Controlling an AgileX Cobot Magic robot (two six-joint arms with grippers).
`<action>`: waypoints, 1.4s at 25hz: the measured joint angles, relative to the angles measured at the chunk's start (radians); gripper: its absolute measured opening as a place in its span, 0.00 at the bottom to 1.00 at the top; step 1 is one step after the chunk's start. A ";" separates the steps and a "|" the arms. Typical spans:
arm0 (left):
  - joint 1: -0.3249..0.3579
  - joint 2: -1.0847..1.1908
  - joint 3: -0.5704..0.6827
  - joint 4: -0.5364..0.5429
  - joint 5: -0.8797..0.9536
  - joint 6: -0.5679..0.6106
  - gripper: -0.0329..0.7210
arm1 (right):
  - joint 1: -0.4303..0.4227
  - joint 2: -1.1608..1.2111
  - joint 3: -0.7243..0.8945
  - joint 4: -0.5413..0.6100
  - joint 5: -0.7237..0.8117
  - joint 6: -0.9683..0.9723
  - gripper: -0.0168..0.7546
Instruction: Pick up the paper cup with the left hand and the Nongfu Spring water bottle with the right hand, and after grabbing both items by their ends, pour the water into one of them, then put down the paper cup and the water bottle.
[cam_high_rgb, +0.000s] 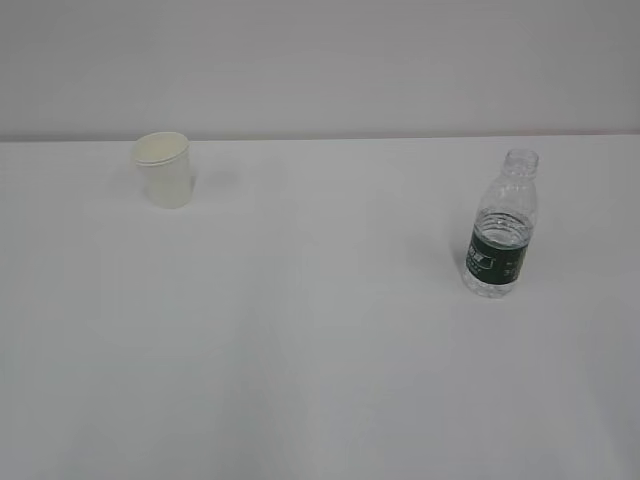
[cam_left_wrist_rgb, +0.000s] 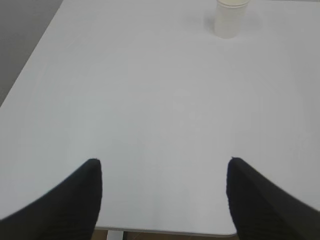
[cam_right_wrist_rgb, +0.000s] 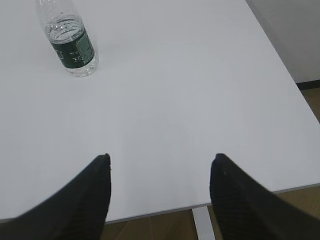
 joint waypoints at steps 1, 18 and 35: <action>-0.002 0.000 0.000 0.000 0.000 0.000 0.75 | 0.000 0.000 0.000 0.000 0.000 0.000 0.64; -0.053 0.000 -0.006 0.000 -0.025 0.000 0.84 | 0.000 0.000 -0.002 0.019 -0.018 0.000 0.64; -0.053 0.357 -0.039 -0.015 -0.600 0.000 0.81 | 0.000 0.166 -0.034 0.145 -0.552 -0.070 0.64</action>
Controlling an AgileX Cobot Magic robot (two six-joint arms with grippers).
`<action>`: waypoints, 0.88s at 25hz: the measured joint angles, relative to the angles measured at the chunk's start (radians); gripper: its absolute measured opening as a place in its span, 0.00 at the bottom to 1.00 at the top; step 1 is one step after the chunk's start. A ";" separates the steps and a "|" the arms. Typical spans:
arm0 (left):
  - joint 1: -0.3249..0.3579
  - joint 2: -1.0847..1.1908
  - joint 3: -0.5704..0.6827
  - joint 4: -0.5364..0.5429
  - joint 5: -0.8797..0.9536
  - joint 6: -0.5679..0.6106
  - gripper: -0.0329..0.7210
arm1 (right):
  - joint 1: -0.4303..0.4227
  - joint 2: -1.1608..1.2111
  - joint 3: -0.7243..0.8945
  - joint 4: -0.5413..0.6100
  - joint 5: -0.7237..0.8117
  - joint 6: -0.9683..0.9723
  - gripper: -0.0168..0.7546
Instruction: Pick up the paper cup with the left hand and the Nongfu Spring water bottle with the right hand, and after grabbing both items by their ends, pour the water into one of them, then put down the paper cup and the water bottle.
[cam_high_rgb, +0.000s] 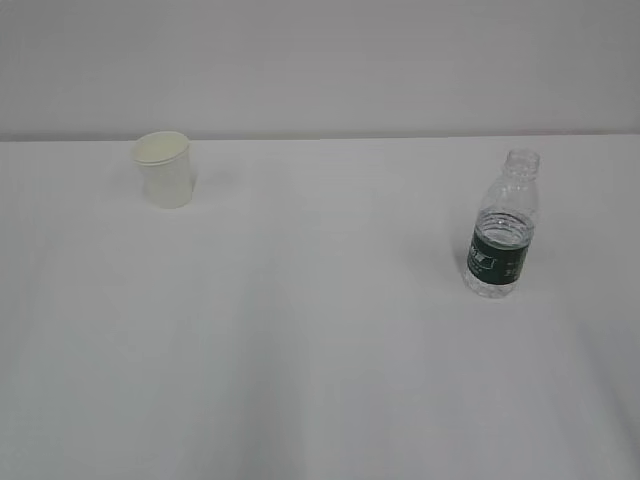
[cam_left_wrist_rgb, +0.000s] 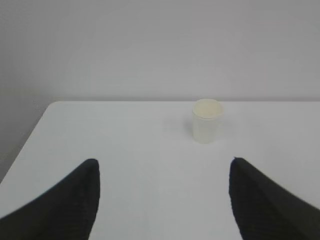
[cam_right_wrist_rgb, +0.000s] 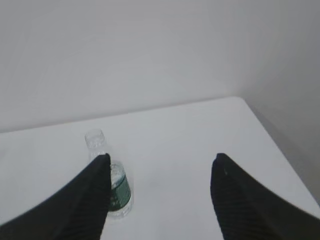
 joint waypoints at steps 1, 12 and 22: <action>0.000 0.016 0.000 0.000 -0.030 0.000 0.81 | 0.000 0.007 0.000 0.002 -0.023 -0.017 0.64; 0.000 0.113 0.020 0.000 -0.174 0.000 0.74 | 0.000 0.174 0.025 0.037 -0.296 -0.071 0.64; 0.000 0.396 0.027 -0.076 -0.421 0.000 0.73 | 0.056 0.385 0.026 0.069 -0.525 -0.067 0.64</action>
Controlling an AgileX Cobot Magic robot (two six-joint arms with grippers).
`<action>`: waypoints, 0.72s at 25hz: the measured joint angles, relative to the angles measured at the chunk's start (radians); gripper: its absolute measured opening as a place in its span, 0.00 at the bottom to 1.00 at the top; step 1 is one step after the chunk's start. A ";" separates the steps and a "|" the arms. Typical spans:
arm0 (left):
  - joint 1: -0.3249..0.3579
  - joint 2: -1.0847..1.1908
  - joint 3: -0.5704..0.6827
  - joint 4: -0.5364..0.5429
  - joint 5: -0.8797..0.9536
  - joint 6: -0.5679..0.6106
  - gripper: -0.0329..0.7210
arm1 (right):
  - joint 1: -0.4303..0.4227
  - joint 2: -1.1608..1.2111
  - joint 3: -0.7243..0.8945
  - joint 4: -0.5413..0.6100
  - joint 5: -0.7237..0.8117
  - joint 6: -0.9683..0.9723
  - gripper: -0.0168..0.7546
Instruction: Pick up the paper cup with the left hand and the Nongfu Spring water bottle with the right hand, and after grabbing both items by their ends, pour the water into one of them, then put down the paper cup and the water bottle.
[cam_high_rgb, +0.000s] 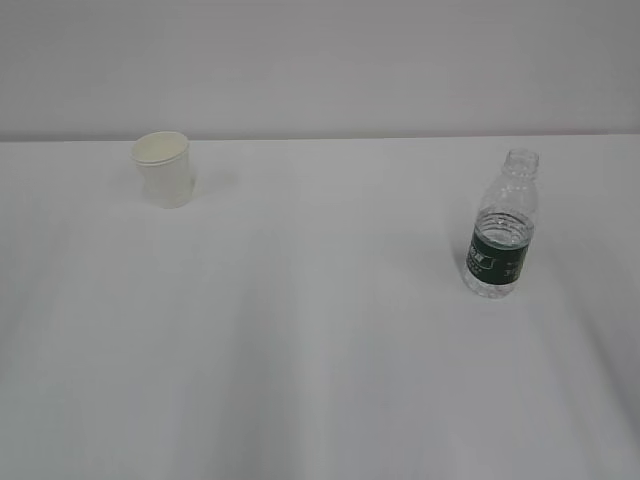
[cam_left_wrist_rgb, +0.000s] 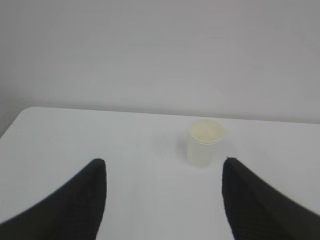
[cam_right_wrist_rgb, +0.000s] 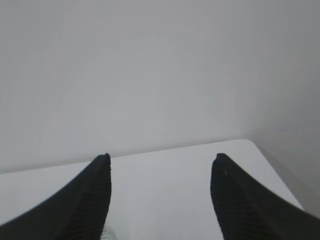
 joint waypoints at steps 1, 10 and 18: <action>0.000 0.027 0.000 -0.005 -0.018 0.000 0.74 | 0.024 0.021 0.000 -0.003 -0.003 0.000 0.64; 0.000 0.203 0.000 -0.004 -0.117 0.000 0.86 | 0.226 0.231 0.015 -0.033 -0.127 0.000 0.64; -0.025 0.299 0.033 -0.004 -0.356 0.000 0.80 | 0.252 0.367 0.038 -0.033 -0.309 0.008 0.64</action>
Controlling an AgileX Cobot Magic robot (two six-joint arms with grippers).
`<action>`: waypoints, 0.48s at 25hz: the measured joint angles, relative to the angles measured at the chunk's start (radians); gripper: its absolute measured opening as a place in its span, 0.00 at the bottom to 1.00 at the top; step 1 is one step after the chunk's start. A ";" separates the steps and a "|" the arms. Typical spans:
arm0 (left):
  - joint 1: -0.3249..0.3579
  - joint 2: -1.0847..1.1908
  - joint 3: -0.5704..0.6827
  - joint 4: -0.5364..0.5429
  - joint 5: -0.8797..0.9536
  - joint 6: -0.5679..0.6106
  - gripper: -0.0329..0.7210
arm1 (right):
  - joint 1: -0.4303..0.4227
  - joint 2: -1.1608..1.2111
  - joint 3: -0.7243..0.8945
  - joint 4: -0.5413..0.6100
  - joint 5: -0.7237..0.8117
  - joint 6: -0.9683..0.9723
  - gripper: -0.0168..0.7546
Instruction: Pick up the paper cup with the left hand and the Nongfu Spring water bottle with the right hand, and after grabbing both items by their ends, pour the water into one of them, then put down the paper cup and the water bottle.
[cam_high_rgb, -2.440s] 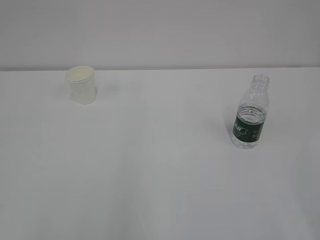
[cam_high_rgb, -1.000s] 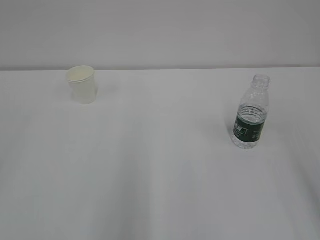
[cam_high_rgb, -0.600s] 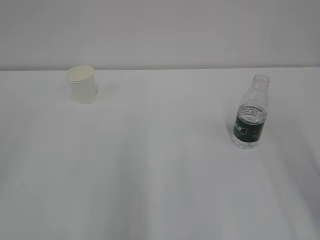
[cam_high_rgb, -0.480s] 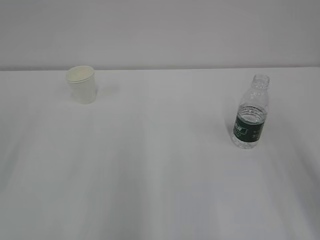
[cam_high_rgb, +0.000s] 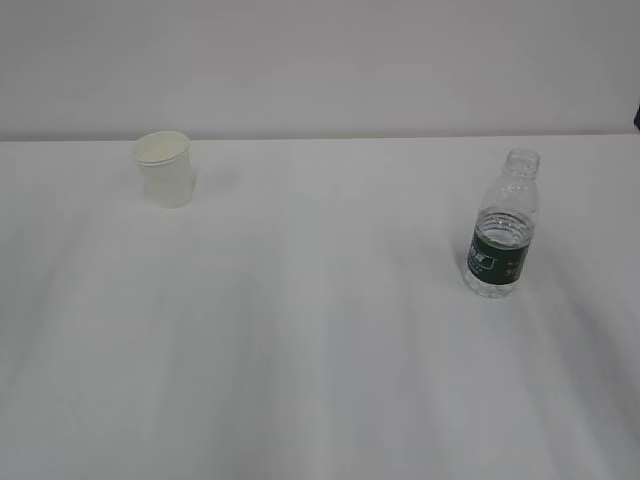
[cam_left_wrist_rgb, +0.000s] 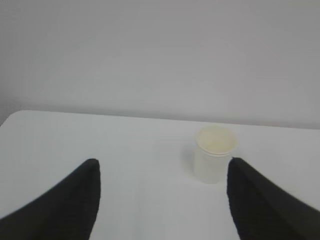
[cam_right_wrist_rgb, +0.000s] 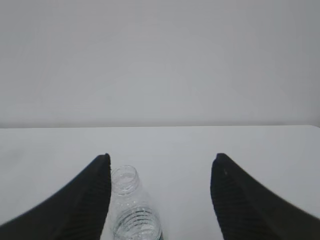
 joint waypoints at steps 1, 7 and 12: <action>-0.014 0.013 0.017 0.000 -0.037 0.000 0.80 | 0.000 0.008 0.007 0.000 -0.018 0.000 0.64; -0.085 0.113 0.119 0.000 -0.248 0.000 0.79 | 0.000 0.045 0.105 0.000 -0.169 0.030 0.64; -0.116 0.206 0.197 0.004 -0.458 0.000 0.79 | 0.000 0.103 0.224 0.000 -0.362 0.076 0.64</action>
